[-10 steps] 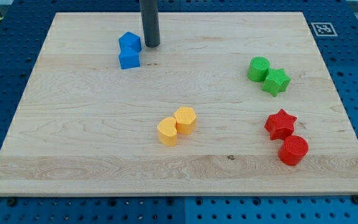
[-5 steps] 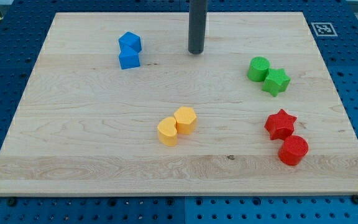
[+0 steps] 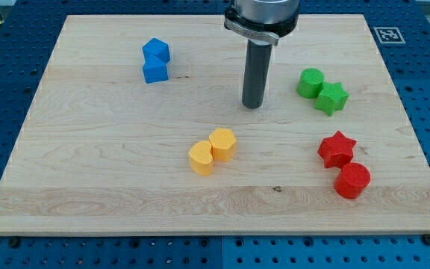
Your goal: Slide the red circle to the bottom right
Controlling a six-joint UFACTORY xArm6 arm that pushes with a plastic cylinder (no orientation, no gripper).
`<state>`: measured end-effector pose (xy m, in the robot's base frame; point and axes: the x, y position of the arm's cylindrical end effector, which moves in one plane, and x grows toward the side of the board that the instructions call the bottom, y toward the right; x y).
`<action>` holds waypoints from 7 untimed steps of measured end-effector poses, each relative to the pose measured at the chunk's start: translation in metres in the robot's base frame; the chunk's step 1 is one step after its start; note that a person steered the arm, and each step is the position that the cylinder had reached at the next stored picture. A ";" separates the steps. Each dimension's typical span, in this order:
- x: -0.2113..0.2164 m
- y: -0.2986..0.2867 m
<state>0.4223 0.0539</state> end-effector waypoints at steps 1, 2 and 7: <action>0.015 0.013; 0.033 0.023; 0.115 0.081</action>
